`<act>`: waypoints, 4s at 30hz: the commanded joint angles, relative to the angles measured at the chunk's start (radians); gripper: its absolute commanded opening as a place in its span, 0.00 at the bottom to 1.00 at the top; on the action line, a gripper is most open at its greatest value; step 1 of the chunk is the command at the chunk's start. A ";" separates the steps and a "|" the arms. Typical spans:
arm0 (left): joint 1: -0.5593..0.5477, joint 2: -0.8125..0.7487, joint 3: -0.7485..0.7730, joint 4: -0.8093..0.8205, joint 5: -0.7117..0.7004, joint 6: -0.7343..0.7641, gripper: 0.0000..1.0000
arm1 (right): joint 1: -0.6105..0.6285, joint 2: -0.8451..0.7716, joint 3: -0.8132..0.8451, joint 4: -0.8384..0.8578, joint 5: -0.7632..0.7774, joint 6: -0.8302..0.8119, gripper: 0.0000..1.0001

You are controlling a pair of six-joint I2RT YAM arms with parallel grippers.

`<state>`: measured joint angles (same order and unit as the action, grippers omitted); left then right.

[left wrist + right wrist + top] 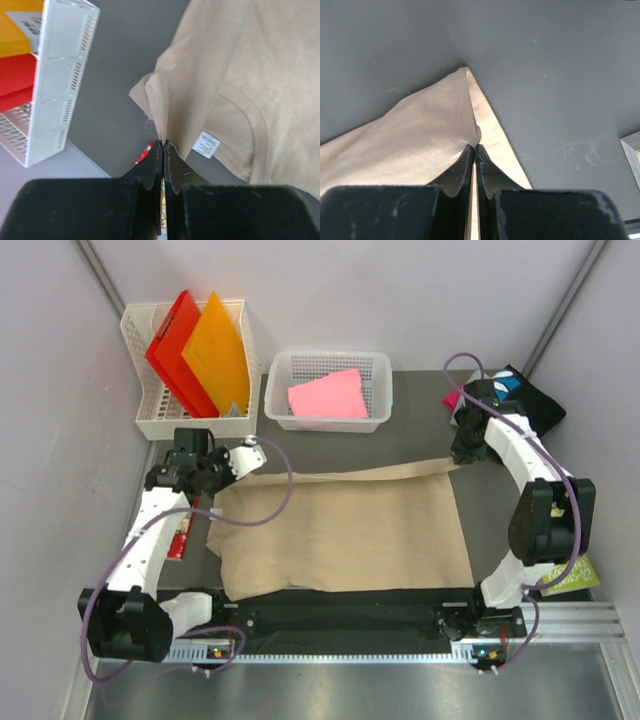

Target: Fold and stack the t-shirts

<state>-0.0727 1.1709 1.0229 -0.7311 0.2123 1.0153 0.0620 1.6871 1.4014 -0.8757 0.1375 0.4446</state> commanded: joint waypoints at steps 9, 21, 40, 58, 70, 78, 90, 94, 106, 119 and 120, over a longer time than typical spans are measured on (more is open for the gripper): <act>0.005 -0.119 -0.142 -0.065 0.030 -0.014 0.00 | -0.010 -0.104 -0.212 0.029 0.036 -0.006 0.00; 0.004 -0.178 -0.274 -0.128 0.018 -0.046 0.42 | -0.005 -0.142 -0.389 0.043 0.036 -0.010 0.38; 0.002 -0.064 -0.093 -0.081 0.045 -0.145 0.70 | 0.059 0.052 -0.064 0.036 -0.111 0.060 0.42; -0.081 0.446 0.129 -0.022 -0.036 -0.323 0.53 | 0.128 0.195 -0.050 0.103 -0.114 0.055 0.34; -0.279 0.447 0.054 0.044 -0.062 -0.394 0.48 | 0.130 0.273 -0.027 0.132 -0.121 0.048 0.31; -0.279 0.621 0.183 0.033 -0.108 -0.406 0.46 | 0.133 0.260 -0.027 0.133 -0.121 0.040 0.29; -0.279 0.624 0.252 -0.033 -0.059 -0.422 0.01 | 0.131 0.249 -0.002 0.109 -0.107 0.036 0.26; -0.279 0.582 0.221 -0.044 -0.050 -0.406 0.00 | 0.130 0.249 0.013 0.101 -0.107 0.037 0.26; -0.279 0.601 0.195 -0.060 -0.040 -0.419 0.04 | 0.130 0.235 0.041 0.080 -0.107 0.039 0.26; -0.294 0.667 0.217 -0.076 -0.017 -0.422 0.20 | 0.130 0.212 0.001 0.087 -0.105 0.045 0.26; -0.297 0.674 0.221 -0.076 -0.024 -0.423 0.20 | 0.130 0.212 0.001 0.087 -0.105 0.045 0.26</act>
<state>-0.3576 1.8145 1.2236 -0.7876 0.1680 0.5999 0.1871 1.9385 1.3952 -0.7998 0.0250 0.4828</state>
